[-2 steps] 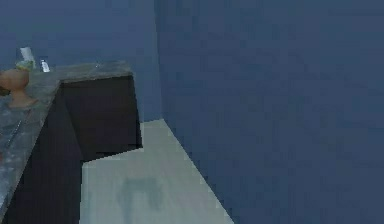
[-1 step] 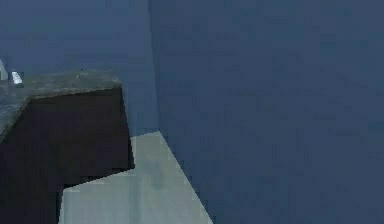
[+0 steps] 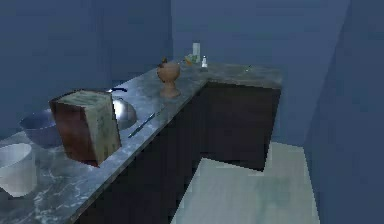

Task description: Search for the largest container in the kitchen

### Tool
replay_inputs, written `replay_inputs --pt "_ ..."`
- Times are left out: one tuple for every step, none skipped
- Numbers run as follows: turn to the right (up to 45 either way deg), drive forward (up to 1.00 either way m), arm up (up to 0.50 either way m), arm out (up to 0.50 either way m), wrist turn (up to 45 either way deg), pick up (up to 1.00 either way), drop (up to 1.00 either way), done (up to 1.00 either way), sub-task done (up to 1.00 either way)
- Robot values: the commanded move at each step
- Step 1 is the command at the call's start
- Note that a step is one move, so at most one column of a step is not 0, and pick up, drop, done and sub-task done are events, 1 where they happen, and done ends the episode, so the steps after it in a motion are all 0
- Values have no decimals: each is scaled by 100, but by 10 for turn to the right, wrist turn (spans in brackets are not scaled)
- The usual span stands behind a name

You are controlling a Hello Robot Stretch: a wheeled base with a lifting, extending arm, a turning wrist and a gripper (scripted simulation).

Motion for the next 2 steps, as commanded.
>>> replay_inputs --pt "270 0 0 0 0 0 0 0 0" --pt "0 15 0 0 0 0 0 0 0"
